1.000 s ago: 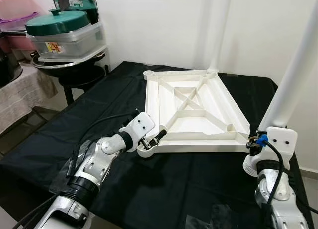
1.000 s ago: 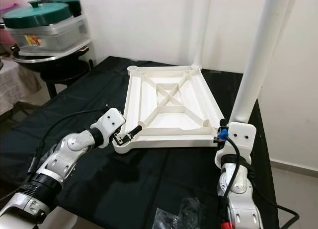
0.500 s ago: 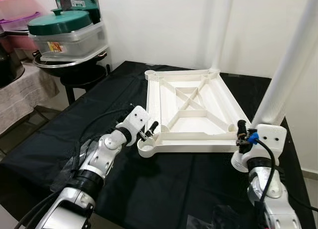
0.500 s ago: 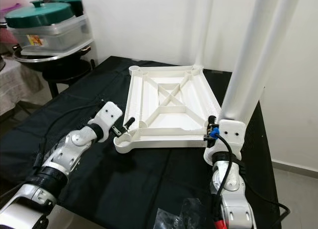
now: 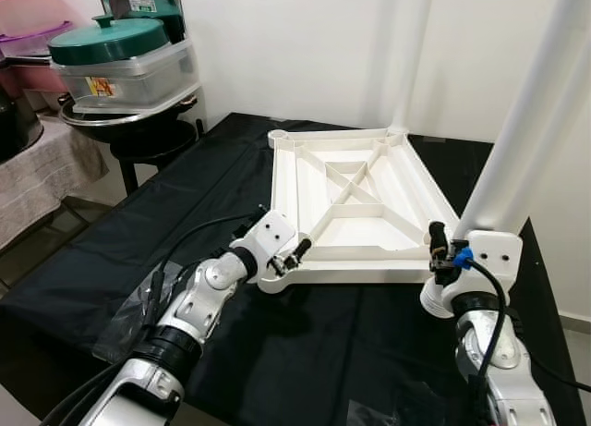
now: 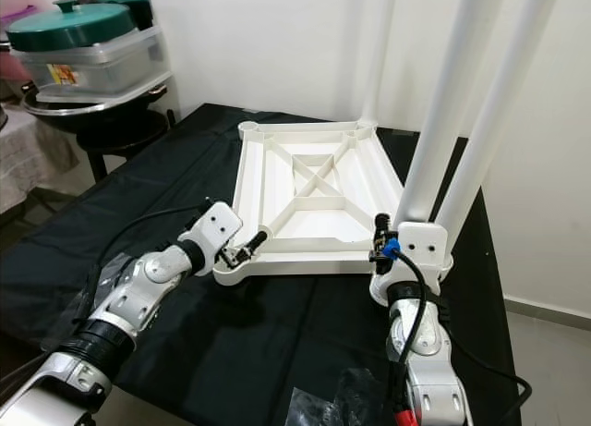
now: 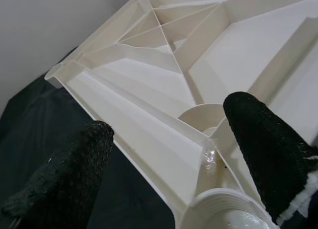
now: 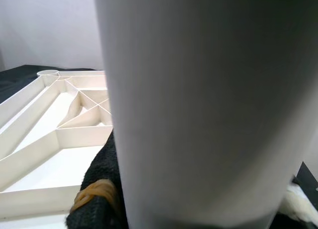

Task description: Building children table

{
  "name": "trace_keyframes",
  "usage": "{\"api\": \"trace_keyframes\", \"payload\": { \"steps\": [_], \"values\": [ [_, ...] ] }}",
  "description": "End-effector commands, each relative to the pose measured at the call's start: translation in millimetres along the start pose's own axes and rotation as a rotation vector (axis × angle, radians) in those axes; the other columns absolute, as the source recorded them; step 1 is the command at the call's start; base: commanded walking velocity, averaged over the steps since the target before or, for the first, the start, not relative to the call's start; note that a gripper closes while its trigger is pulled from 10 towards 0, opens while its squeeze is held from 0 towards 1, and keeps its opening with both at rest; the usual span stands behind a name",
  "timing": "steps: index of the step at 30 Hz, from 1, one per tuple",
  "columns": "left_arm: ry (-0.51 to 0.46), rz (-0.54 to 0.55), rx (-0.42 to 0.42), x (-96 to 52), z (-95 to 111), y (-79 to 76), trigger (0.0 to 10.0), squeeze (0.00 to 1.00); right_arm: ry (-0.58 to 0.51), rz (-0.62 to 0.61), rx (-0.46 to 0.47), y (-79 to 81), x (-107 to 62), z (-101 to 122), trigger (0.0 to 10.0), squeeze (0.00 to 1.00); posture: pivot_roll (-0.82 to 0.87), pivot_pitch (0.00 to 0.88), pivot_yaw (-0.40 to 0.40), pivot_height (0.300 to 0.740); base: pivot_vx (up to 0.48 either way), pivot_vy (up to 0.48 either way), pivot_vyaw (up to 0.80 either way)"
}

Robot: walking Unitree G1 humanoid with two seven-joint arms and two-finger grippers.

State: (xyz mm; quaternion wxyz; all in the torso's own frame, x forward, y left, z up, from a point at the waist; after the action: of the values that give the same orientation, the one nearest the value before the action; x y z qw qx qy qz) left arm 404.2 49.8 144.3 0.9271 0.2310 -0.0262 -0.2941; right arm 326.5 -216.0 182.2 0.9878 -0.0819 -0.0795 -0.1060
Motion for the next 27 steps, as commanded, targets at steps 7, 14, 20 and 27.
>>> {"api": "trace_keyframes", "payload": {
  "steps": [7, 14, 20, 27],
  "values": [
    [0.011, 0.004, 0.006, 0.2, -4.9, -4.5, 10.0, 0.00, -0.038, 0.006, -0.011, 0.8, 1.1, 8.6, 0.0, 0.00, -0.06, 0.000, 0.009, 0.740, 0.000, 0.000, 0.00],
    [-0.026, -0.010, -0.084, -5.3, 0.6, -1.5, 10.0, 0.00, -0.038, 0.010, -0.013, -3.8, 2.0, 8.5, 0.0, 0.00, -0.05, 0.000, 0.007, 0.740, 0.000, 0.000, 0.00],
    [-0.100, 0.004, -0.204, -21.1, 5.4, 0.5, 10.0, 0.00, -0.131, 0.093, -0.003, -4.1, 16.6, 34.1, 0.0, 0.00, -0.03, 0.000, -0.007, 0.740, 0.000, 0.000, 0.00],
    [-0.109, 0.050, -0.238, -32.7, 1.9, 1.4, 10.0, 0.00, -0.205, 0.193, 0.064, 23.6, 20.7, 58.7, 0.0, 0.00, -0.01, 0.000, -0.027, 0.740, 0.000, 0.000, 0.00]
  ]
}}
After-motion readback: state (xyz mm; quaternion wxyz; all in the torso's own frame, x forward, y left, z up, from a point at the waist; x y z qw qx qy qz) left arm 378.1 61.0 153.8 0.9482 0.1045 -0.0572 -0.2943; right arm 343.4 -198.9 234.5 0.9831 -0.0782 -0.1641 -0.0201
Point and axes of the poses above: a point about 5 cm out from each wrist's last joint towards the gripper, its own x axis pointing out of the wrist towards the gripper, its own z axis along the axis of the wrist's last joint, y = z × x, the point moved 6 cm from there along x, pointing out of the wrist towards the gripper, and after that the axes turned 3 degrees about -x, right-handed, at the moved point
